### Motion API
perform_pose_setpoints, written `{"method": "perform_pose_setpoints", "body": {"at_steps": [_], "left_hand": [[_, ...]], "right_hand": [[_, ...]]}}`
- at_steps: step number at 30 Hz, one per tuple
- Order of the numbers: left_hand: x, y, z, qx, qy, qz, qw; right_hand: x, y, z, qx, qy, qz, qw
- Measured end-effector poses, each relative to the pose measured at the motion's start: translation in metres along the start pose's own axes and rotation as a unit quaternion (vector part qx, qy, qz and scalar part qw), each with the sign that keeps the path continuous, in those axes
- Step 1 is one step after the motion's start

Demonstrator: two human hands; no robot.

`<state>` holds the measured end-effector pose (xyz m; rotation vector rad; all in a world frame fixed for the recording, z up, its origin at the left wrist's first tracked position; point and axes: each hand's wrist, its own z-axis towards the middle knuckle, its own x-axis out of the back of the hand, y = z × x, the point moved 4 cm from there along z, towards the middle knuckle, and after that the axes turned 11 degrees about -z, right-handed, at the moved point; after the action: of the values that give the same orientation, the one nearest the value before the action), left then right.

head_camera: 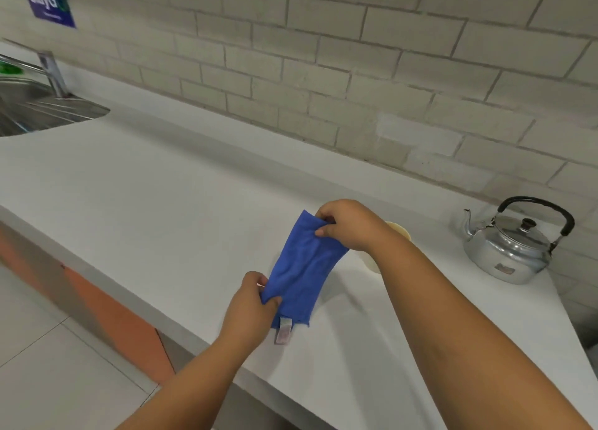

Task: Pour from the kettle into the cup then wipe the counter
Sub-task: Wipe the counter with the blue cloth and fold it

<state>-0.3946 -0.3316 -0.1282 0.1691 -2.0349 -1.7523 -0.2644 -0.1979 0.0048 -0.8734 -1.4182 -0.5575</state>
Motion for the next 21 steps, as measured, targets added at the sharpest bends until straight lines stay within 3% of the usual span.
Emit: {"method": "perform_pose_setpoints", "body": {"at_steps": [10, 21], "left_hand": [[0.048, -0.008, 0.045, 0.046, 0.048, 0.005, 0.998], [0.065, -0.021, 0.114, 0.050, 0.012, 0.111, 0.993]], "right_hand": [[-0.018, -0.029, 0.070, -0.014, -0.022, -0.035, 0.999], [-0.066, -0.014, 0.141, -0.101, -0.089, -0.034, 0.990]]}}
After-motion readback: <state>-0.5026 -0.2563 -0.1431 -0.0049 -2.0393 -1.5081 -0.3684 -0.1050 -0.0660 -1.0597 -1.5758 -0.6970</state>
